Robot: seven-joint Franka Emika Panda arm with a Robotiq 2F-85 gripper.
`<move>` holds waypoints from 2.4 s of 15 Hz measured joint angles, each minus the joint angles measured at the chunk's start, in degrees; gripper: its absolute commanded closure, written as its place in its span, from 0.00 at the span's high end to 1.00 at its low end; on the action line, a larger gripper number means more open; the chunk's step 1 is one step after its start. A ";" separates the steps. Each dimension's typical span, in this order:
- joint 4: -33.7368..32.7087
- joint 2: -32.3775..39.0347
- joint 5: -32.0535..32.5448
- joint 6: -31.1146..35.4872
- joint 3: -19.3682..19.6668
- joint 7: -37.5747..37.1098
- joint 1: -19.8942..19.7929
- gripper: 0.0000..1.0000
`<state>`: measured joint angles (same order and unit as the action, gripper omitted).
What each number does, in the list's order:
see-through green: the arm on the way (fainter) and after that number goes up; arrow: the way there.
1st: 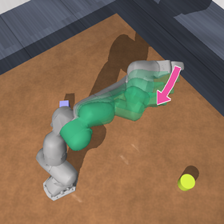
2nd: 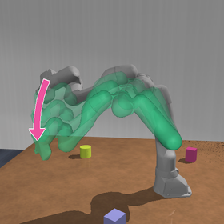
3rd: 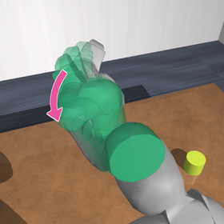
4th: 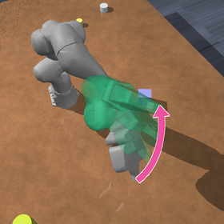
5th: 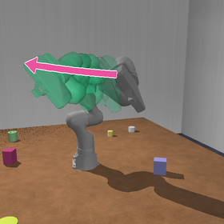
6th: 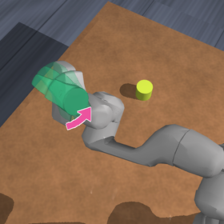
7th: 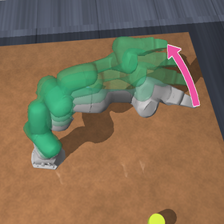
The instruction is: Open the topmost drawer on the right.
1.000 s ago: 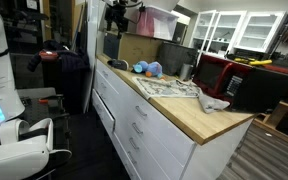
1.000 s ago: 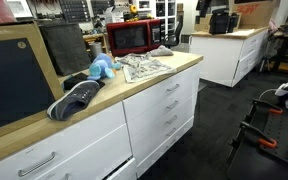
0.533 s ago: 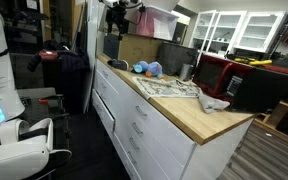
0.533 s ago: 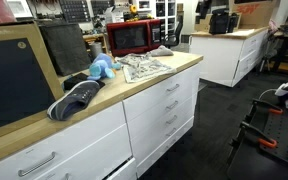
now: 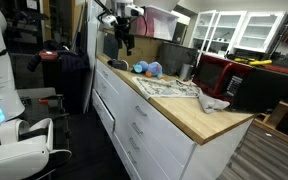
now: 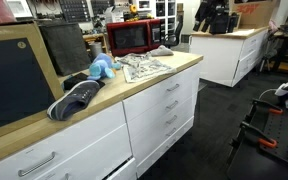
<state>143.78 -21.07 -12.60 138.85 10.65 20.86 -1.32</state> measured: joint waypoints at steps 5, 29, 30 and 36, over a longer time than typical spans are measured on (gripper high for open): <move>6.42 4.01 5.13 15.31 -0.79 -10.15 -3.42 1.00; -3.71 34.87 30.61 19.96 3.68 -65.98 -7.71 1.00; -3.73 34.87 30.61 19.96 3.69 -65.98 -7.71 1.00; -4.68 37.74 21.74 20.21 4.42 -66.92 -6.70 1.00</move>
<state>139.10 16.67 9.14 159.06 15.08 -46.06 -8.02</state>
